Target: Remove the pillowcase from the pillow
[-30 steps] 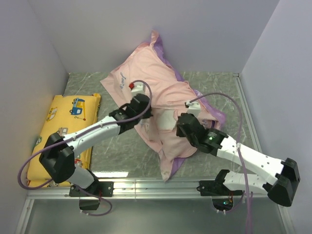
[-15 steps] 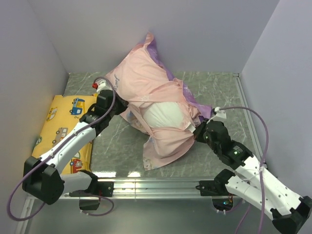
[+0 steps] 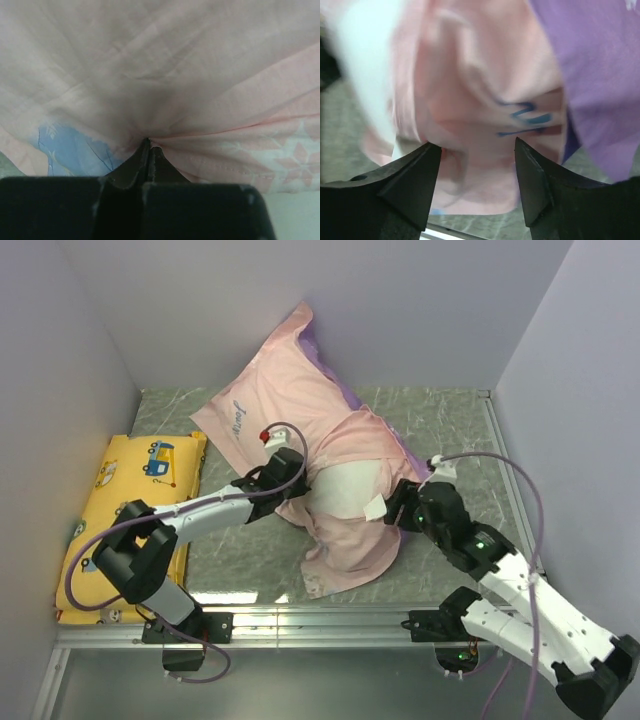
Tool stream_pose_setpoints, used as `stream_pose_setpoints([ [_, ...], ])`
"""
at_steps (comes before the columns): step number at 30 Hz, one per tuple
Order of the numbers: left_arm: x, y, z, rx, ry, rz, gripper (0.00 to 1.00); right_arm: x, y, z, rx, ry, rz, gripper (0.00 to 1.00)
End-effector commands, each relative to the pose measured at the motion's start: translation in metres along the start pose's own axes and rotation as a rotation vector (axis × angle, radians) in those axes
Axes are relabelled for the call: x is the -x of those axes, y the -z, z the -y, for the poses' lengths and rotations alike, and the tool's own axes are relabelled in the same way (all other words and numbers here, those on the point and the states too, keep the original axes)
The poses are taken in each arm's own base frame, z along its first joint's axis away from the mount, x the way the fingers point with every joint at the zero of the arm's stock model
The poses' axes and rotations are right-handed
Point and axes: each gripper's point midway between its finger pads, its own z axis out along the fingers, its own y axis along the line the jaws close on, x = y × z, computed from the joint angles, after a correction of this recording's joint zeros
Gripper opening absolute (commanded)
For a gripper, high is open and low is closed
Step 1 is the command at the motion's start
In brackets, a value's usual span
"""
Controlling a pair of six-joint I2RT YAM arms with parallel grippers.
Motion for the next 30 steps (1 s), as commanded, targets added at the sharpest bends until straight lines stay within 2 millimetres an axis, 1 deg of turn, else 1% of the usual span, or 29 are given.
stream_pose_setpoints([
  [1, -0.001, 0.001, 0.036, -0.083, 0.015, 0.026, 0.0, 0.04, 0.043, -0.023, 0.099, -0.004, 0.098, 0.7],
  [3, -0.011, 0.0, 0.043, -0.094, 0.012, 0.012, 0.01, 0.038, 0.05, -0.034, 0.137, 0.002, 0.081, 0.7],
  [4, -0.01, 0.001, 0.049, -0.104, 0.015, 0.018, 0.0, 0.037, 0.053, -0.04, 0.151, -0.005, 0.073, 0.71],
  [5, -0.013, -0.001, 0.052, -0.105, 0.014, 0.012, 0.01, 0.037, 0.051, -0.04, 0.133, -0.003, 0.081, 0.71],
  [6, -0.012, 0.0, 0.061, -0.12, 0.013, 0.015, 0.01, 0.027, 0.048, -0.047, 0.131, 0.028, 0.055, 0.71],
  [8, -0.013, -0.003, 0.065, -0.108, 0.0, 0.012, 0.0, 0.022, 0.044, -0.052, 0.109, 0.028, 0.043, 0.72],
  [9, -0.01, -0.002, 0.072, -0.117, -0.001, 0.019, 0.0, 0.017, 0.038, -0.054, 0.086, 0.041, 0.029, 0.72],
  [10, -0.008, -0.002, 0.074, -0.118, -0.001, 0.022, 0.01, 0.013, 0.037, -0.061, 0.1, 0.043, 0.019, 0.73],
  [11, -0.008, -0.003, 0.075, -0.118, 0.0, 0.024, 0.0, 0.01, 0.034, -0.063, 0.1, 0.046, 0.019, 0.74],
  [12, -0.005, -0.003, 0.078, -0.123, 0.0, 0.03, 0.01, 0.005, 0.026, -0.059, 0.068, 0.053, 0.016, 0.76],
  [13, -0.008, -0.003, 0.073, -0.103, -0.011, 0.018, 0.01, 0.004, 0.022, -0.058, 0.05, 0.047, 0.021, 0.81],
  [14, -0.008, -0.003, 0.072, -0.096, -0.018, 0.018, 0.01, 0.002, 0.017, -0.053, 0.018, 0.053, 0.02, 0.82],
  [15, -0.005, -0.003, 0.074, -0.096, -0.019, 0.022, 0.0, -0.001, 0.009, -0.044, -0.043, 0.073, 0.018, 0.84],
  [16, -0.005, -0.004, 0.072, -0.088, -0.024, 0.023, 0.01, -0.002, 0.006, -0.04, -0.071, 0.066, 0.022, 0.88],
  [19, -0.002, -0.003, 0.065, -0.056, -0.037, 0.035, 0.01, -0.003, -0.002, -0.032, -0.129, 0.071, 0.041, 0.92],
  [22, 0.002, -0.006, 0.051, -0.02, -0.032, 0.041, 0.0, -0.005, -0.004, -0.024, -0.163, 0.074, 0.043, 0.93],
  [23, 0.008, -0.004, 0.048, -0.023, -0.023, 0.048, 0.01, -0.002, -0.005, -0.019, -0.184, 0.069, 0.056, 0.93],
  [24, 0.012, -0.006, 0.04, -0.019, -0.013, 0.048, 0.01, -0.002, -0.006, -0.013, -0.198, 0.063, 0.06, 0.94],
  [25, 0.018, -0.003, 0.038, -0.026, -0.001, 0.057, 0.0, -0.001, -0.007, -0.011, -0.199, 0.058, 0.062, 0.95],
  [26, 0.022, -0.003, 0.034, -0.025, 0.008, 0.061, 0.01, -0.002, -0.008, -0.01, -0.19, 0.052, 0.054, 0.95],
  [27, 0.025, -0.004, 0.025, -0.015, 0.017, 0.061, 0.01, 0.003, -0.01, -0.008, -0.186, 0.027, 0.066, 0.95],
  [28, 0.032, -0.001, 0.024, -0.022, 0.026, 0.071, 0.0, 0.004, -0.011, -0.008, -0.177, 0.032, 0.065, 0.95],
  [30, 0.035, 0.0, 0.018, -0.016, 0.035, 0.073, 0.01, 0.003, -0.017, -0.011, -0.157, 0.03, 0.048, 0.92],
])
